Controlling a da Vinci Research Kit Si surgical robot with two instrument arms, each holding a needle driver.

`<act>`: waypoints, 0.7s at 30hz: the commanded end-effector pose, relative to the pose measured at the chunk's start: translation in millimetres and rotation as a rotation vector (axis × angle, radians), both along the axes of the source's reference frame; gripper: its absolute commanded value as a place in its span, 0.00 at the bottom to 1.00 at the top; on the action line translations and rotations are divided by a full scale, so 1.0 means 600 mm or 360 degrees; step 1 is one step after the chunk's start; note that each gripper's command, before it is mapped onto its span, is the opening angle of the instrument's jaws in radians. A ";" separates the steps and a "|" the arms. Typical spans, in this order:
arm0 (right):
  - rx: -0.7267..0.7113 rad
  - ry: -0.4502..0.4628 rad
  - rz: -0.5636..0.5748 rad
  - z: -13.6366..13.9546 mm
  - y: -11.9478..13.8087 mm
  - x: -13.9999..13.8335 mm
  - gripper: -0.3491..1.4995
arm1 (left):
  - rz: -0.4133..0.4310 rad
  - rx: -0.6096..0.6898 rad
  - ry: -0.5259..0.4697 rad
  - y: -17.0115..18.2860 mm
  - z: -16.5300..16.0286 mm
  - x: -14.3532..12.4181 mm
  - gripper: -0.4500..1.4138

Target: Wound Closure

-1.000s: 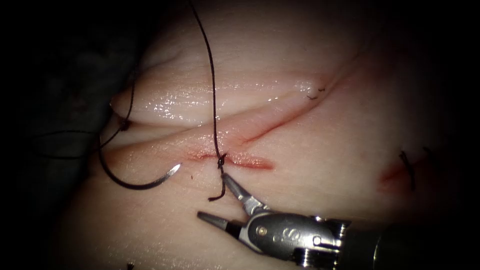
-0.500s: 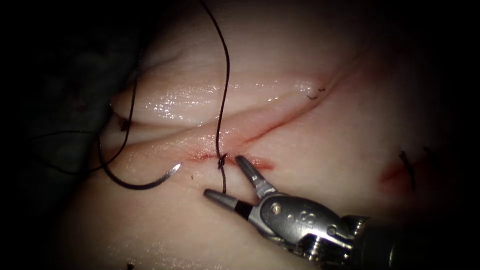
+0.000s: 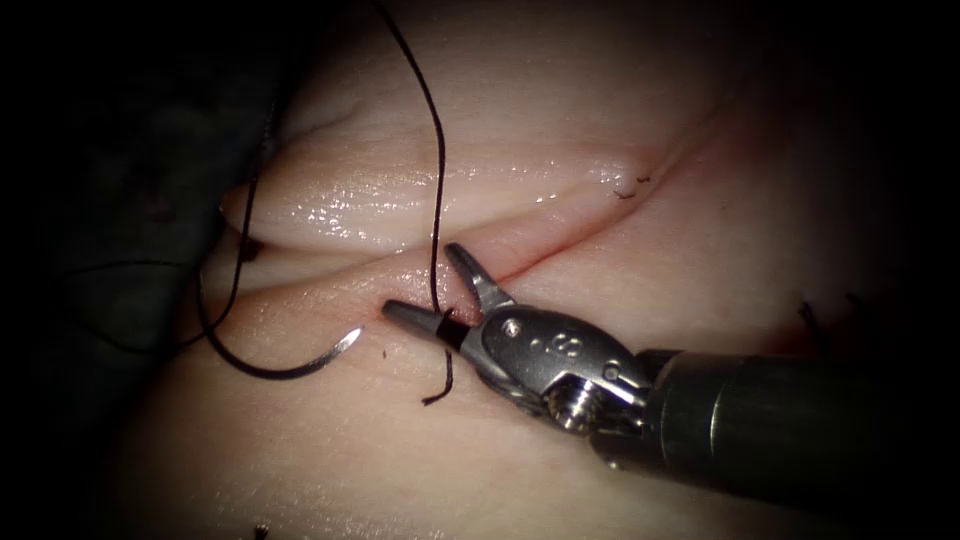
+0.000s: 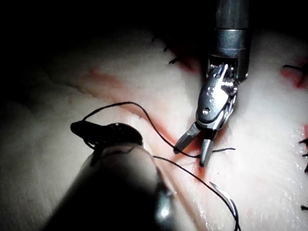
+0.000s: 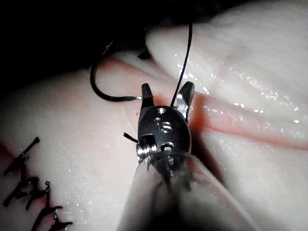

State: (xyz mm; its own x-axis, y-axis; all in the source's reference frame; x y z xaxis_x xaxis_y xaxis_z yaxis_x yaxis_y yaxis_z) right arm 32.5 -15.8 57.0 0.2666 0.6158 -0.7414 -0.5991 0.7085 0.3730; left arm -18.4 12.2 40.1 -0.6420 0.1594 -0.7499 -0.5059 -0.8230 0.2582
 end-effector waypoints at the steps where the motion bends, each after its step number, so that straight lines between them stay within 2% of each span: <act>1: 0.0002 -0.0006 -0.0003 0.0012 -0.0003 0.0021 0.82 | 0.0004 0.0001 -0.0011 -0.0002 0.0004 -0.0013 0.00; 9: 0.0012 -0.0024 0.0004 0.0019 0.0006 0.0041 0.83 | 0.0013 -0.0003 -0.0032 -0.0011 -0.0015 -0.0023 0.00; 11: 0.0019 -0.0024 -0.0002 0.0021 0.0010 0.0046 0.79 | 0.0015 -0.0006 -0.0038 -0.0015 -0.0022 -0.0027 0.00; 21: 0.0029 -0.0037 -0.0007 0.0034 0.0026 0.0047 0.78 | 0.0029 -0.0013 -0.0070 -0.0027 -0.0050 -0.0045 0.00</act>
